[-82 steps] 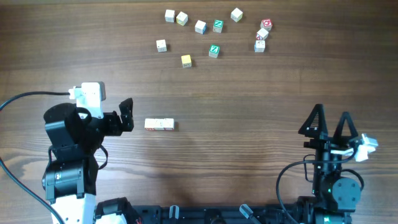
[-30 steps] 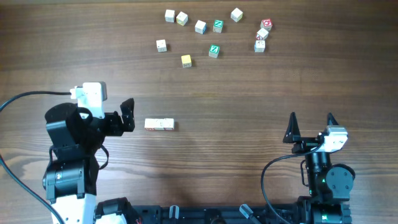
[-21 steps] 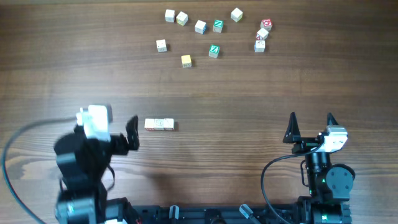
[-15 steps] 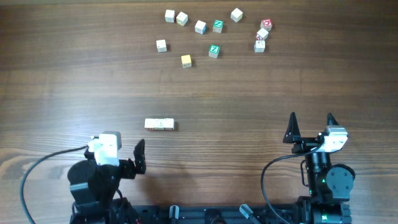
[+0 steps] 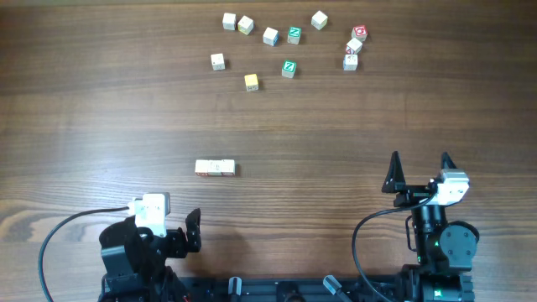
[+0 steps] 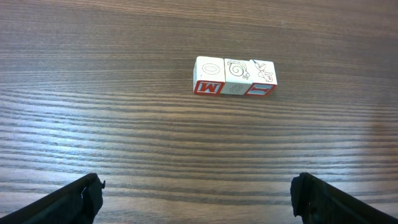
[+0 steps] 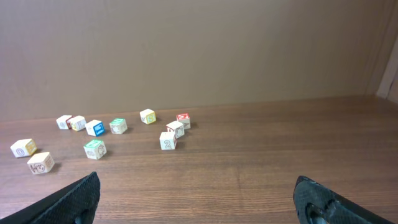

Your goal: Form a horizontal line

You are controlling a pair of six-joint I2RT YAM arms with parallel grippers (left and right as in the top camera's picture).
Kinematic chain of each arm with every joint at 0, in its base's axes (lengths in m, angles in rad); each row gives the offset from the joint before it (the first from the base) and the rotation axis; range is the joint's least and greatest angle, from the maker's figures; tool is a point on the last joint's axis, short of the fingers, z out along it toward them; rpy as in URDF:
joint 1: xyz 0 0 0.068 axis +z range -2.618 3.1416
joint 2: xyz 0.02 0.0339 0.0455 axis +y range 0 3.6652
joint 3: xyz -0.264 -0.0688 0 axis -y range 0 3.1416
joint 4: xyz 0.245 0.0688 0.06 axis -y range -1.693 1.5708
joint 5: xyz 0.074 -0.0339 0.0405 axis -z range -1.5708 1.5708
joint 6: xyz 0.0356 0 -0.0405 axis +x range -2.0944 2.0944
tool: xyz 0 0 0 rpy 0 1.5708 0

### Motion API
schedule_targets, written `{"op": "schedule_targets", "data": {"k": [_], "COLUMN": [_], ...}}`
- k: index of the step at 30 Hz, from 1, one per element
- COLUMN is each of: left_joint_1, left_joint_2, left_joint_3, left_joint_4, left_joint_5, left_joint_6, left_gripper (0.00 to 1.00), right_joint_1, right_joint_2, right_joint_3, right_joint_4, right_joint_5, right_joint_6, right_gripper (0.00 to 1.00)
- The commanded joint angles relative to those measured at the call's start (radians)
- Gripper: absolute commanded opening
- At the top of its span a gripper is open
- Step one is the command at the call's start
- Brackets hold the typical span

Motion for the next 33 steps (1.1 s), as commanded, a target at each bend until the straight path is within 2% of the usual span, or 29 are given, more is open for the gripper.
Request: {"op": "schedule_targets", "data": {"k": [1,4,6,8,10,16,18,21,23,28,33], "left_joint_1": [-0.005,-0.005,-0.005,-0.005,-0.01,-0.055,-0.061,-0.065,-0.082,-0.175,-0.178], "left_joint_2": [-0.025,-0.071,-0.099,-0.108,-0.108,-0.108,-0.108,-0.108,-0.108,-0.108,-0.108], "left_joint_3": [-0.023,-0.058,-0.085,-0.13,-0.18,-0.34,-0.353,-0.353,-0.353,-0.353,-0.353], "left_joint_4": [0.0,0.156,0.347,0.615,0.795,1.098,1.089,1.092,1.068,0.928,0.93], "left_joint_5": [-0.01,-0.002,0.024,0.029,0.029,-0.026,-0.037,-0.092,-0.119,-0.212,-0.219], "left_joint_6": [0.005,0.005,0.005,0.005,0.005,0.004,-0.001,-0.103,-0.128,-0.131,-0.13], "left_gripper": [1.0,1.0,1.0,1.0,1.0,1.0,1.0,1.0,1.0,1.0,1.0], "right_joint_1": [-0.005,-0.005,-0.005,-0.005,-0.005,-0.005,-0.005,-0.005,-0.005,-0.005,-0.005], "right_joint_2": [-0.008,-0.008,-0.008,-0.008,-0.008,-0.008,-0.008,-0.008,-0.008,-0.008,-0.008], "right_joint_3": [-0.002,-0.002,-0.002,-0.002,-0.002,-0.002,-0.002,-0.002,-0.002,-0.002,-0.002], "right_joint_4": [0.002,0.002,0.002,0.002,0.002,0.002,0.002,0.002,0.002,0.002,0.002], "right_joint_5": [-0.016,-0.016,-0.016,-0.016,-0.016,-0.016,-0.016,-0.016,-0.016,-0.016,-0.016], "right_joint_6": [-0.018,-0.018,-0.018,-0.018,-0.018,-0.018,-0.018,-0.018,-0.018,-0.018,-0.018], "right_gripper": [1.0,1.0,1.0,1.0,1.0,1.0,1.0,1.0,1.0,1.0,1.0]}}
